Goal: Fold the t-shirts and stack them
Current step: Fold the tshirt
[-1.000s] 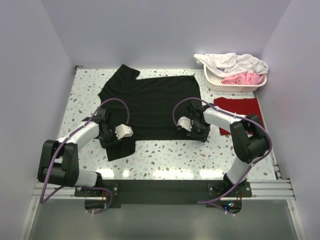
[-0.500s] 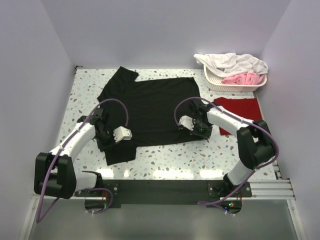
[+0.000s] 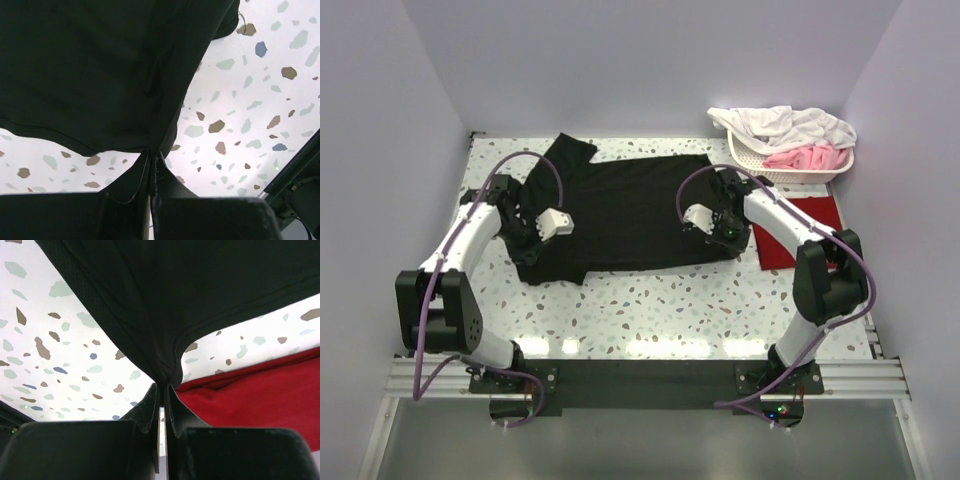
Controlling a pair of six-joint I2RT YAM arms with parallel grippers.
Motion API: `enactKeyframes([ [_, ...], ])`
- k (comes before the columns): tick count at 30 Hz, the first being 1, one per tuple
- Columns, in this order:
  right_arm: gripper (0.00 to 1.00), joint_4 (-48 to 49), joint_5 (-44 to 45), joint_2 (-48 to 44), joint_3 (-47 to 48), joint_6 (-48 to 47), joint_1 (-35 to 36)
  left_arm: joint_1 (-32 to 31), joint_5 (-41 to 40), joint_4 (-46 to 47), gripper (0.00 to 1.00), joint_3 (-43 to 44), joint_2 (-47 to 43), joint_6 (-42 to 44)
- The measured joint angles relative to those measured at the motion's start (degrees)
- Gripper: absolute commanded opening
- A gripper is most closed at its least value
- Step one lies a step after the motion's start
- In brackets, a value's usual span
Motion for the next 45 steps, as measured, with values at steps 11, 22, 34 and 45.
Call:
enactKeyframes([
  [11,0.00,-2.6,-0.9,9.0,9.6,-2.0,-0.7,0.0,0.1,0.7,0.00,13.1,12.5,-0.2],
  [22,0.00,-2.6,-0.4,16.2,15.9,-3.1,-2.2,1.8,-1.9,3.1,0.00,16.5,19.9,-0.2],
  [34,0.00,-2.5,-0.3,20.2,19.9,-3.5,-2.7,2.3,-2.7,7.8,0.00,17.6,23.8,-1.3],
  [45,0.00,-2.2,0.2,22.8,22.6,-3.4,-2.8,2.3,-3.2,9.9,0.00,19.8,26.6,-2.3],
])
